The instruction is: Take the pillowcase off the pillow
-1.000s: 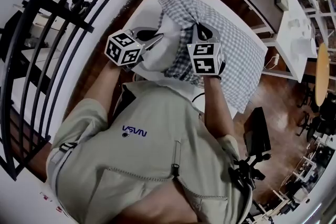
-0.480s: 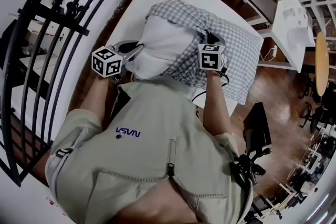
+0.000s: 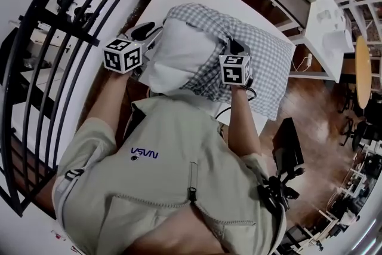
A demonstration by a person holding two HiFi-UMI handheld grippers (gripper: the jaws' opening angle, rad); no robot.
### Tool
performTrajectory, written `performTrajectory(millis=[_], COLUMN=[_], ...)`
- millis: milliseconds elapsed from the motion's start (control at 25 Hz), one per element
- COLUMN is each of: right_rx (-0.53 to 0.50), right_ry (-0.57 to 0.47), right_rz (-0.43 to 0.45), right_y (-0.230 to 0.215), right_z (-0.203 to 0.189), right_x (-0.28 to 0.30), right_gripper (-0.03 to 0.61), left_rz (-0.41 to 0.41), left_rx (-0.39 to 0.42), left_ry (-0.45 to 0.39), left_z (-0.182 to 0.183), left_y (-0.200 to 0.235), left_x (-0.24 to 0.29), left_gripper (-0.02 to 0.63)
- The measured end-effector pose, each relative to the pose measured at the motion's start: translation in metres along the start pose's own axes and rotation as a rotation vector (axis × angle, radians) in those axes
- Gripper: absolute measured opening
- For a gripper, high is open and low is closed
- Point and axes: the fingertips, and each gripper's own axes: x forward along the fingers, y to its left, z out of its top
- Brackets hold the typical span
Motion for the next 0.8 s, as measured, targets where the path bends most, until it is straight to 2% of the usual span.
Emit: performTrajectory(millis=[40,120,200,280,360,440,520,600,680,800], right_rx=[0.004,0.012,0.017,0.052,0.128,0.189,0.172,0.101,0.016,-0.101], right_ry=[-0.006,-0.016,-0.027,-0.049,-0.111,-0.233,-0.359,-0.423,-0.414,-0.262], right_rz=[0.003,0.012,0.026,0.061,0.138,0.242,0.324,0.374,0.391,0.401], right_y=[0.001,0.001,0.001,0.002,0.007,0.017,0.029,0.043,0.055,0.075], right_z=[0.000,0.001,0.003,0.009,0.029,0.066,0.108,0.141,0.160,0.155], right_x=[-0.001,-0.004,-0.008,-0.016,-0.034,-0.064,-0.090,-0.100,-0.089,-0.044], right_gripper=[0.009,0.011,0.011,0.015,0.037,0.082,0.083,0.130,0.150,0.218], left_rz=[0.014,-0.006,-0.026,-0.040,-0.062,-0.064,-0.064,-0.090,-0.119,-0.138], left_rx=[0.004,0.007,0.015,0.036,0.058,0.089,0.128,0.167,0.207,0.249], left_ry=[0.037,0.139,0.238,0.293,0.296,0.271,0.241,0.219,0.200,0.170], left_z=[-0.001,-0.011,-0.025,-0.035,-0.040,-0.040,-0.037,-0.039,-0.042,-0.041], left_y=[0.002,-0.004,-0.012,-0.020,-0.030,-0.040,-0.052,-0.070,-0.087,-0.105], left_x=[0.016,0.048,0.068,0.073,0.069,0.062,0.055,0.050,0.045,0.035], left_gripper=[0.153,0.270,0.273,0.183,0.100,0.065,0.051,0.046,0.043,0.040])
